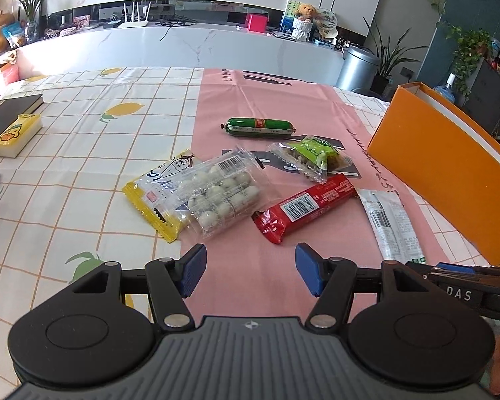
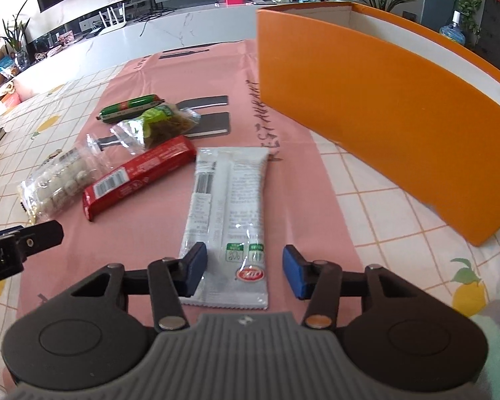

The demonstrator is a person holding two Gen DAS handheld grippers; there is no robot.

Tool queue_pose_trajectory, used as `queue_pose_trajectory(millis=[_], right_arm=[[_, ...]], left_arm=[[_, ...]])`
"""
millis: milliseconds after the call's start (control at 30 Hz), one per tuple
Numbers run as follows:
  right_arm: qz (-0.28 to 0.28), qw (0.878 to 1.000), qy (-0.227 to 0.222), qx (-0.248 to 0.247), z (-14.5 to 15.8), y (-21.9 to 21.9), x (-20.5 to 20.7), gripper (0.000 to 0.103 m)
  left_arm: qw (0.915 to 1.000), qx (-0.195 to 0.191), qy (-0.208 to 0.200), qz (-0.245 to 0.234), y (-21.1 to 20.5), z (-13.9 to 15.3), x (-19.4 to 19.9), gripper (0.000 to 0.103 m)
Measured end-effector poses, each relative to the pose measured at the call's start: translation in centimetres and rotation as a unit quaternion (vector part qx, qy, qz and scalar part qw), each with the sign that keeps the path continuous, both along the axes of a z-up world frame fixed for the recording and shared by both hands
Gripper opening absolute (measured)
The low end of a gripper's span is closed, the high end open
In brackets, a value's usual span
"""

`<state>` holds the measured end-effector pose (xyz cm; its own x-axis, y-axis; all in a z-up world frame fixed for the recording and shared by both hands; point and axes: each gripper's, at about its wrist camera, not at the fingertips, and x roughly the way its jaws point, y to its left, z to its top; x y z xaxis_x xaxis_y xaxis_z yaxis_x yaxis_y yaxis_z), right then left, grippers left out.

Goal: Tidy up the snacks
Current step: 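Lower the right tool onto the white wafer pack and close it, then grasp the red chocolate bar with the left tool while the right tool holds the wafer pack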

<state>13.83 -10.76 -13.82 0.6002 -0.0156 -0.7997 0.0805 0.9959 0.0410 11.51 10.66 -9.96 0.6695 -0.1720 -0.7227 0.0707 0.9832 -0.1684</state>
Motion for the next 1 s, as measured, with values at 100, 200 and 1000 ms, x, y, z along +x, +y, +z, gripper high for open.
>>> queue_pose_trajectory(millis=[100,200,1000], right_arm=[[-0.011,1.0,-0.01,0.005,0.5,-1.1,0.2,0.047],[0.04,0.999,-0.026,0.013,1.0,-0.5,1.1,0.064],[0.085,0.996,-0.018,0.02,-0.7,-2.2,4.3,0.051]], left_arm=[[1.0,0.005,-0.004,-0.007,-0.5,0.2,0.4,0.072],[0.9994,0.017,-0.011,-0.026,-1.3,0.4,0.8,0.072],[0.9777,0.108,-0.038,-0.176,-6.9,-0.6,4.9,0.08]])
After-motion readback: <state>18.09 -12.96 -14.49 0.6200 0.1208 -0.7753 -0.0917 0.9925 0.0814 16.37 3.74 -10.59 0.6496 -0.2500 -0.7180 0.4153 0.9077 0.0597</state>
